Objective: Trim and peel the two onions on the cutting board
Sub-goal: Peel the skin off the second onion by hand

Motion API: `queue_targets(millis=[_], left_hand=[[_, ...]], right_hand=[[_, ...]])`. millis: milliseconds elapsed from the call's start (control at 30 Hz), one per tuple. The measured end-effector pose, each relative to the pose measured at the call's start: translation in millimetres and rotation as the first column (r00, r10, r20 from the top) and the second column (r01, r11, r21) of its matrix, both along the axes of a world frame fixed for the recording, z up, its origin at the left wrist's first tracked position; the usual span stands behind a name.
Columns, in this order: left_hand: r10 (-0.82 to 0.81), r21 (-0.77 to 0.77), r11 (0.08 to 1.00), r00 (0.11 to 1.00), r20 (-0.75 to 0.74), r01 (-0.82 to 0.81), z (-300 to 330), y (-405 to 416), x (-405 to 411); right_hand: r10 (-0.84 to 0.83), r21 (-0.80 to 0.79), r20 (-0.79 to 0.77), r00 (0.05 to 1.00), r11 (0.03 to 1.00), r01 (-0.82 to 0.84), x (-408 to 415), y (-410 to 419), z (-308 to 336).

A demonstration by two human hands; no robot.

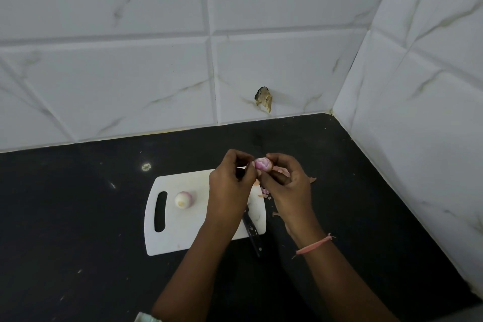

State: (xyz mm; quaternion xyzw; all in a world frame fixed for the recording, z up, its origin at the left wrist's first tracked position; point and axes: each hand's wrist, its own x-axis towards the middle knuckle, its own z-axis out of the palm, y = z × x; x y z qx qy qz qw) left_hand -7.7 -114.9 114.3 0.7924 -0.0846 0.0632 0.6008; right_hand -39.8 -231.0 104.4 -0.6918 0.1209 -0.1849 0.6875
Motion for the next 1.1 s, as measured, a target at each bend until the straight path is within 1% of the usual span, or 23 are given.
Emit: queue_targets(millis=[300, 433, 533, 700, 1000, 1100], left_hand=[[0.042, 0.045, 0.998, 0.997, 0.065, -0.045, 1, 2, -1], [0.012, 0.026, 1.0, 0.996, 0.085, -0.014, -2, 4, 2], [-0.004, 0.057, 0.998, 0.994, 0.105, -0.002, -2, 7, 4], [-0.019, 0.001, 1.0, 0.999, 0.034, 0.019, 1, 7, 4], [0.066, 0.038, 0.997, 0.997, 0.039, -0.068, 6, 3, 2], [0.062, 0.011, 0.998, 0.998, 0.024, -0.062, 6, 3, 5]], right_hand=[[-0.035, -0.024, -0.023, 0.999, 0.999, 0.034, 2, 0, 1], [-0.039, -0.001, -0.026, 0.999, 0.999, 0.039, 1, -1, 2], [-0.035, 0.016, -0.027, 0.999, 0.999, 0.035, 0, 0, 4], [-0.035, 0.022, -0.037, 0.999, 0.999, 0.036, 1, 2, 6], [-0.048, 0.002, -0.085, 0.995, 0.999, 0.049, 1, 3, 8], [-0.048, 0.055, -0.083, 0.995, 0.997, 0.052, 1, 4, 11]])
